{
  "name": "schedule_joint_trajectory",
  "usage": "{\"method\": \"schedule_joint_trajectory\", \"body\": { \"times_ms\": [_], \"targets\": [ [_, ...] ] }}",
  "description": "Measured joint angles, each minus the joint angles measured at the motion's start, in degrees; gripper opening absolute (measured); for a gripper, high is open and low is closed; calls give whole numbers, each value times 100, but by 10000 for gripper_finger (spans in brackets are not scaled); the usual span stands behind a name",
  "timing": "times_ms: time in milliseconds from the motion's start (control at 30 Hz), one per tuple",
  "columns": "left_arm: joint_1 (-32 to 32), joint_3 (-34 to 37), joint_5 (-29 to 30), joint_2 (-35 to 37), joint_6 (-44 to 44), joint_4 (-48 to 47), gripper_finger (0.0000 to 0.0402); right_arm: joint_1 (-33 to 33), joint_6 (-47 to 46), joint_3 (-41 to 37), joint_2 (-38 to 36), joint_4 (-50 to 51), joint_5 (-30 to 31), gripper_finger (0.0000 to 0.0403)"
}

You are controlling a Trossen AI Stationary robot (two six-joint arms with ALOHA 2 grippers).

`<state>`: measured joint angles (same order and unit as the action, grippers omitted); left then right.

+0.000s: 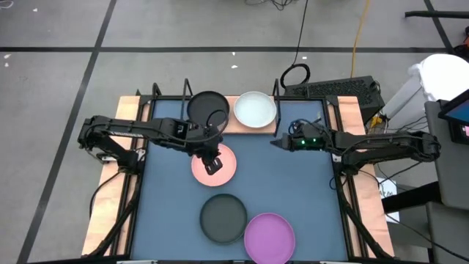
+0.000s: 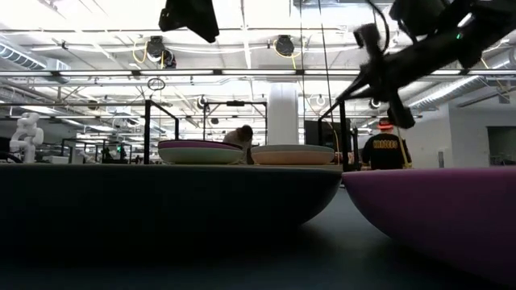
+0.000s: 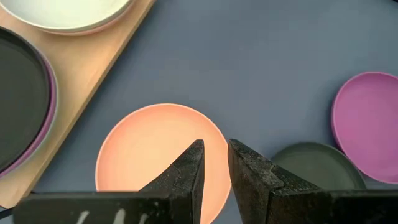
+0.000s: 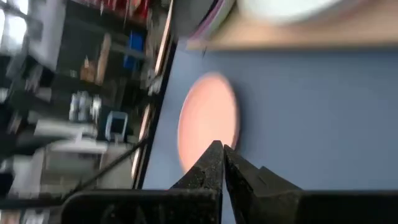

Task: Place and stack plates onto a shelf
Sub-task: Stack the pink plate on top of the gray plate

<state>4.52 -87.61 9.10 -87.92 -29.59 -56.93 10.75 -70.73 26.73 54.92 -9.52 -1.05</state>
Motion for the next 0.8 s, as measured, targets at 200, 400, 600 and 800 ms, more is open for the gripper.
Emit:
{"method": "schedule_joint_trajectory", "body": {
  "times_ms": [200,400,600,800],
  "targets": [
    [90,2,-2,0,165,7,76,-1097,-59,1139,47,1858,491,0],
    [185,2,-2,0,251,-23,76,-1947,-63,2291,311,3351,1053,0],
    [392,2,3,-2,-260,-371,76,-2544,-234,3028,682,4392,1194,0],
    [1005,2,72,-2,-818,-968,76,-2817,-390,3347,1285,4465,1439,0]
  ]
}}
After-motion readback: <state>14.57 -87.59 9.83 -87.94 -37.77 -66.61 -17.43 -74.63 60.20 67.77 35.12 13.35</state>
